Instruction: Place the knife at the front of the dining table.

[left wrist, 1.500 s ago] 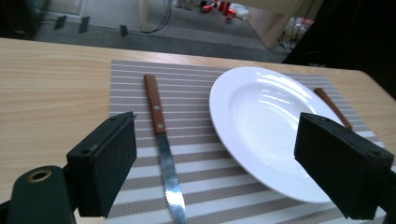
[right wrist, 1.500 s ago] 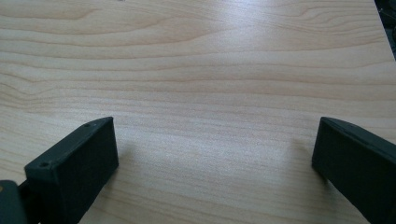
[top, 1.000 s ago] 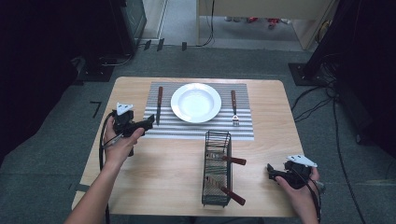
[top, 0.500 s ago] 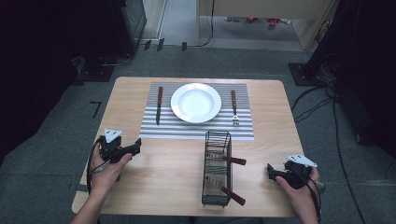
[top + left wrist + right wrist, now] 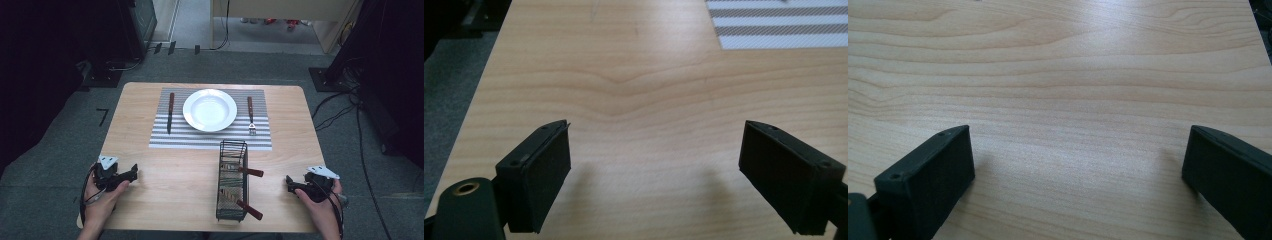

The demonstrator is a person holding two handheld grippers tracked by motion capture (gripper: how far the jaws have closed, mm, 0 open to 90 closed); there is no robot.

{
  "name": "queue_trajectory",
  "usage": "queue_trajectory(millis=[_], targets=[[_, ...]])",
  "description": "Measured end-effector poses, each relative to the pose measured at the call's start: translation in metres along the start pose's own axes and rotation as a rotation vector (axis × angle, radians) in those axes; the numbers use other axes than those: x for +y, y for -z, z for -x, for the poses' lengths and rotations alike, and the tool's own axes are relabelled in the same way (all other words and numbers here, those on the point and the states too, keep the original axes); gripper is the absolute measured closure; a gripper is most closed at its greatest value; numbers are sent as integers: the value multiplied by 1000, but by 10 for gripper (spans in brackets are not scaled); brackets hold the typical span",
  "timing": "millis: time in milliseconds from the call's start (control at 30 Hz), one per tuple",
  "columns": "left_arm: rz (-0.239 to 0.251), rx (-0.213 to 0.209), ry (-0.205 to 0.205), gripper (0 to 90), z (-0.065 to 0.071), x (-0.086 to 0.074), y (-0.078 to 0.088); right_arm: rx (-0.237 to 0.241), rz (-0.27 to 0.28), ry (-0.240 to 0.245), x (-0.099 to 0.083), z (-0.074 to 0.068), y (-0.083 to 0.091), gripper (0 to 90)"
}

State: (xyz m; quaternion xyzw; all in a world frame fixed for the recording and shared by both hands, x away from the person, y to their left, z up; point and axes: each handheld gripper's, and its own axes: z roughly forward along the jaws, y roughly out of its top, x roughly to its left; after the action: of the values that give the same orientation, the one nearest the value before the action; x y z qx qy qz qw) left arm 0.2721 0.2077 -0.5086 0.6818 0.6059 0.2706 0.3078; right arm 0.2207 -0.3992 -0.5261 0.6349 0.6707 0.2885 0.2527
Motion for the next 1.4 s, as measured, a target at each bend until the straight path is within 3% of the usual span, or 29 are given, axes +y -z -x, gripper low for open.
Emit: queue_trajectory(millis=[167, 367, 1400], targets=[[-21, 27, 14, 134, -10, -9, 3, 0, 0, 0, 0, 0, 0, 0], [-20, 26, 19, 134, -10, -14, 2, 0, 0, 0, 0, 0, 0, 0], [-21, 18, 14, 127, -11, -12, 0, 2, 1, 4, 0, 0, 0, 0]])
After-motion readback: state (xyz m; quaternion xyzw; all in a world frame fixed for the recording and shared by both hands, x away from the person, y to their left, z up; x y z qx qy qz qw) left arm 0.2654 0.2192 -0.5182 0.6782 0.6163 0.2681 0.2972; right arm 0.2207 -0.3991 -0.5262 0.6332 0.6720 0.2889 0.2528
